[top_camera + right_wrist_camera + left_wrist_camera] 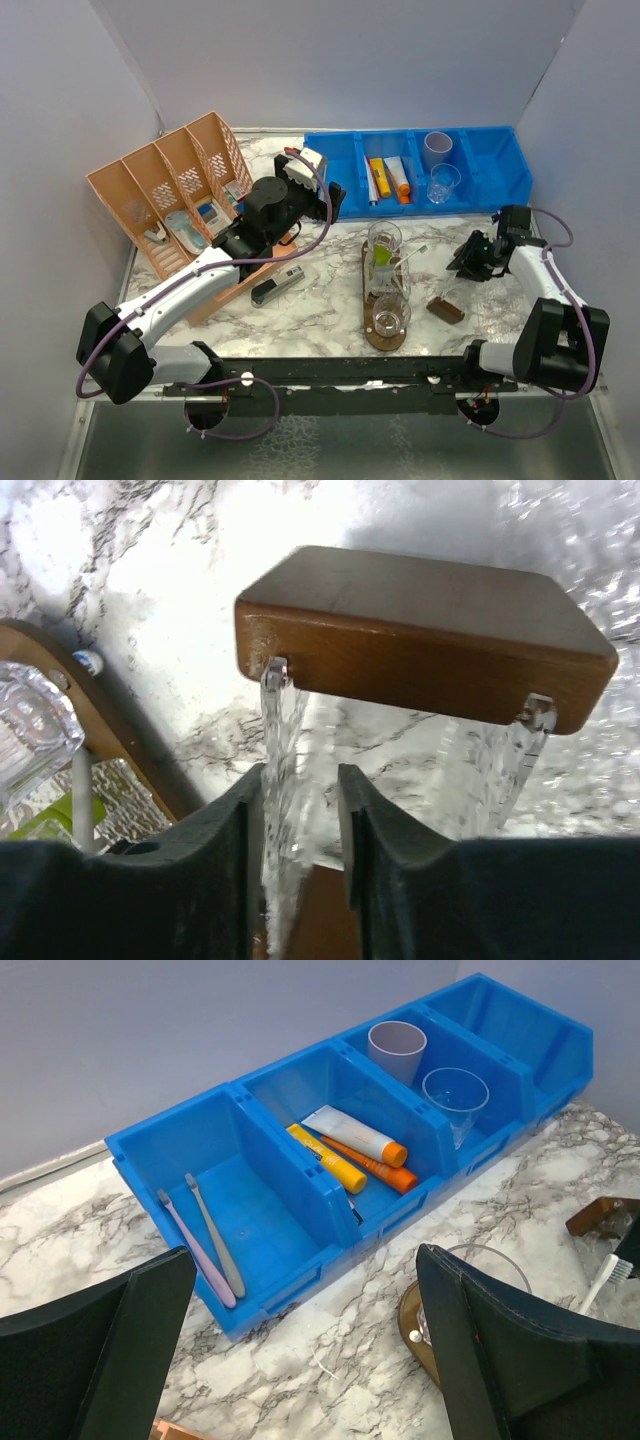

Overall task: Prepare toiletry sets of a toothbrush and toothpaste on the tray
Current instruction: Place the toothpaste holder at the center of the board, then adjust the tray at the center of the board.

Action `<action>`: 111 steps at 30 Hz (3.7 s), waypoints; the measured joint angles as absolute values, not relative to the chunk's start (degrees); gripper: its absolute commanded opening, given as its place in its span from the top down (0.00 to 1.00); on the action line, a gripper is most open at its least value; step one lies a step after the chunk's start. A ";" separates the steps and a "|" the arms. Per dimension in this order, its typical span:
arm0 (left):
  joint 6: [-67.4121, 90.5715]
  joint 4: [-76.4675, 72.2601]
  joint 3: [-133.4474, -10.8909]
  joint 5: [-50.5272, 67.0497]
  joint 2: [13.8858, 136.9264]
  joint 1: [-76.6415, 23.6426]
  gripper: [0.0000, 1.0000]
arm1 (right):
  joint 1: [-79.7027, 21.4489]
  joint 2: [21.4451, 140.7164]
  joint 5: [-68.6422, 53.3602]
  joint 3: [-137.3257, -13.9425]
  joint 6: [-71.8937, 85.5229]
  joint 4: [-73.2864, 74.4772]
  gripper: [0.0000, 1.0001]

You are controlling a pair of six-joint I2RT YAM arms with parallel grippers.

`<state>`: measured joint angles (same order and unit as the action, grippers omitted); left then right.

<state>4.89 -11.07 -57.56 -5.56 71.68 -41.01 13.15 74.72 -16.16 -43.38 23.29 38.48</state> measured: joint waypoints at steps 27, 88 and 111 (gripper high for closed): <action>5.28 -11.07 -57.56 -5.43 71.68 -41.01 0.05 | 16.95 82.94 -52.69 -42.65 12.08 32.82 0.91; 4.29 -10.87 -57.56 -5.58 71.24 -43.53 0.05 | 31.90 78.13 -19.03 -35.48 33.87 13.47 0.05; 4.34 -10.85 -57.56 -5.54 71.96 -43.53 0.05 | 31.90 79.79 -27.20 -34.35 35.07 9.43 0.05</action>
